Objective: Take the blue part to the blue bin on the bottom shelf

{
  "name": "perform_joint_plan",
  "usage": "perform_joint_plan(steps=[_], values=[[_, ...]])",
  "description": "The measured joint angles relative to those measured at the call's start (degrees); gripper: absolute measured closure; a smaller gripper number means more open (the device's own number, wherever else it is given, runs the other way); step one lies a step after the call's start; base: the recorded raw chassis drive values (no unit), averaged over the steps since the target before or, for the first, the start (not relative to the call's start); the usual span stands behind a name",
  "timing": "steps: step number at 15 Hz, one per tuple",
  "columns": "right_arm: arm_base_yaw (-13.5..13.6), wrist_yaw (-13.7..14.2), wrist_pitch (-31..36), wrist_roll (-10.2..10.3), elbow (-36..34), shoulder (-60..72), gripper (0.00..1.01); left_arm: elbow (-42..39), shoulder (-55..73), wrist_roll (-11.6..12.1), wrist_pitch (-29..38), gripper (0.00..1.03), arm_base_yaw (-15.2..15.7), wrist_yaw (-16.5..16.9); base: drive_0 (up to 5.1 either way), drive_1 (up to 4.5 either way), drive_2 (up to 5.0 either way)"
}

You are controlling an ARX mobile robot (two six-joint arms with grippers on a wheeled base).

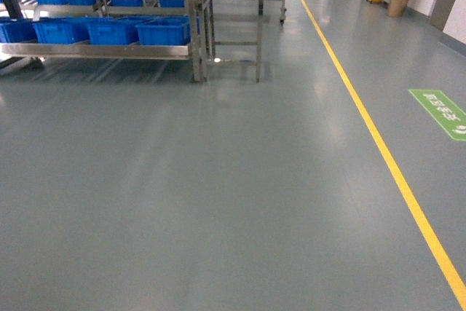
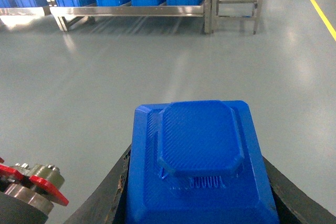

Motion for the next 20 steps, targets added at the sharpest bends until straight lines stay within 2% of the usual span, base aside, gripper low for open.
perform_joint_plan(steps=[5, 20], values=[[0.02, -0.07, 0.15, 0.0, 0.0, 0.0, 0.03, 0.0, -0.24, 0.0, 0.02, 0.59, 0.07, -0.17, -1.7, -1.73, -1.7], [0.02, -0.07, 0.24, 0.0, 0.0, 0.0, 0.03, 0.0, -0.09, 0.0, 0.07, 0.59, 0.07, -0.28, 0.0, 4.28, -4.3]])
